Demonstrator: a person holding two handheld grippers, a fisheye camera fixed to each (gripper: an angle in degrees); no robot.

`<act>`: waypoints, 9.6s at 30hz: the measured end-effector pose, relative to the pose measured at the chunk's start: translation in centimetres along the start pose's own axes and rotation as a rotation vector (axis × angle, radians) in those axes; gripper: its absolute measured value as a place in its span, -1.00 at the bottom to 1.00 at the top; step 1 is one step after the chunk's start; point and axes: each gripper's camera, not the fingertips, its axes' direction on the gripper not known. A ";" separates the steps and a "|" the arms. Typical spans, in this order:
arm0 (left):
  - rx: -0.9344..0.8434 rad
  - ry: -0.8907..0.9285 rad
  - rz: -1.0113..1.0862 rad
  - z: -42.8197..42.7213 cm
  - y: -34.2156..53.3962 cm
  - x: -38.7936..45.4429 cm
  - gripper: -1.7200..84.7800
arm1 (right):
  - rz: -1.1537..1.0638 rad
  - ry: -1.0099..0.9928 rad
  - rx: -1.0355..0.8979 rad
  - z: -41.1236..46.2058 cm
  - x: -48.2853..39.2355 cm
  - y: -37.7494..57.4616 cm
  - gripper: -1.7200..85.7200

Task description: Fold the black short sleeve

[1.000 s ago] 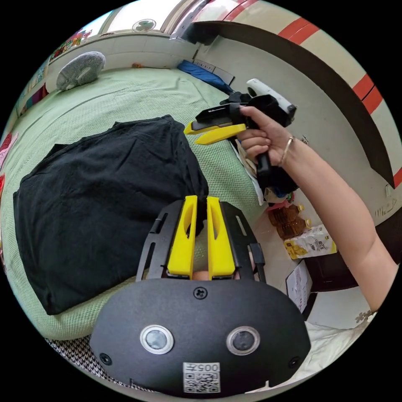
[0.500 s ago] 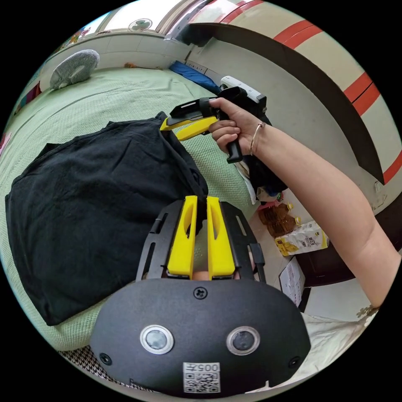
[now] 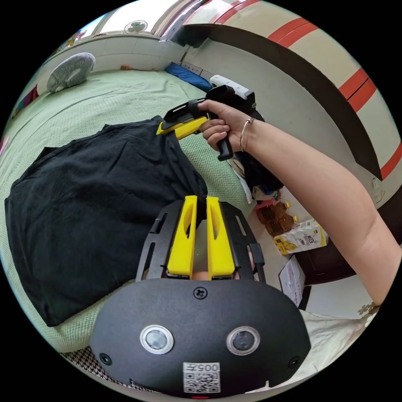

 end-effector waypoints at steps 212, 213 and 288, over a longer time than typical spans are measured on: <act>0.094 -0.631 -0.576 -26.5 15.1 -29.4 -0.95 | -0.788 0.373 0.031 39.6 -48.9 32.0 -0.98; 0.104 -0.653 -0.571 -26.0 14.9 -28.8 -0.95 | -0.765 0.345 0.011 39.3 -48.6 31.5 -0.98; 0.012 -0.634 -0.563 0.8 -19.0 3.6 -0.96 | -0.269 0.536 0.352 12.3 -34.1 29.1 -0.99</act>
